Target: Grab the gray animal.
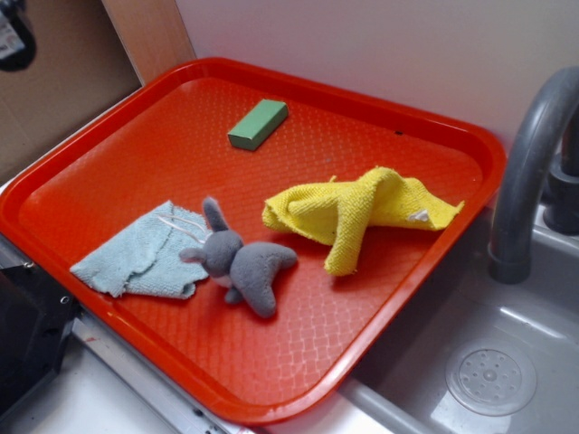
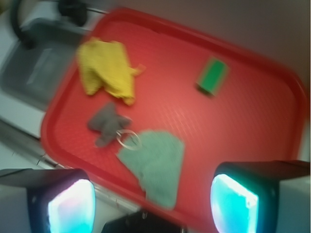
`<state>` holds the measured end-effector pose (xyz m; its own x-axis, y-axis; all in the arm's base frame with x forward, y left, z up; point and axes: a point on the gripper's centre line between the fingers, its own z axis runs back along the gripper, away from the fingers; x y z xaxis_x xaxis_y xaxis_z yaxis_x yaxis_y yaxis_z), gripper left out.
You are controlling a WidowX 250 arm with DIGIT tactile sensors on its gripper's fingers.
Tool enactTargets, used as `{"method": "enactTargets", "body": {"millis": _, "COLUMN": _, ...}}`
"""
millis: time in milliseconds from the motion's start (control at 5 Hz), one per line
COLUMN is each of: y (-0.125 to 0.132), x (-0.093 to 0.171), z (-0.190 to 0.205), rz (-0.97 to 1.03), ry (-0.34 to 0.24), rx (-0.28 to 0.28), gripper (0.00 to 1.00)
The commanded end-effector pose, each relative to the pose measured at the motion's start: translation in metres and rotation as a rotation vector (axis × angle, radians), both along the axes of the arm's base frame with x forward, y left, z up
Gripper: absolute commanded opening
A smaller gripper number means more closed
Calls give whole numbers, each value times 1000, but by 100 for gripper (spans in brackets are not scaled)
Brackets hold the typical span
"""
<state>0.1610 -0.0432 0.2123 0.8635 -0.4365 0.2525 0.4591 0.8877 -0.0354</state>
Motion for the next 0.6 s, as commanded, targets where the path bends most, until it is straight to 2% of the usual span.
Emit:
{"method": "enactTargets", "body": {"millis": 0, "y": -64, "x": 23, "z": -52, "rz": -337, "ry": 36, "rx": 77, "gripper": 100}}
{"method": "enactTargets", "body": {"millis": 400, "y": -94, "x": 23, "z": -104, "rz": -449, "ry": 130, "rx": 112, "gripper": 100}}
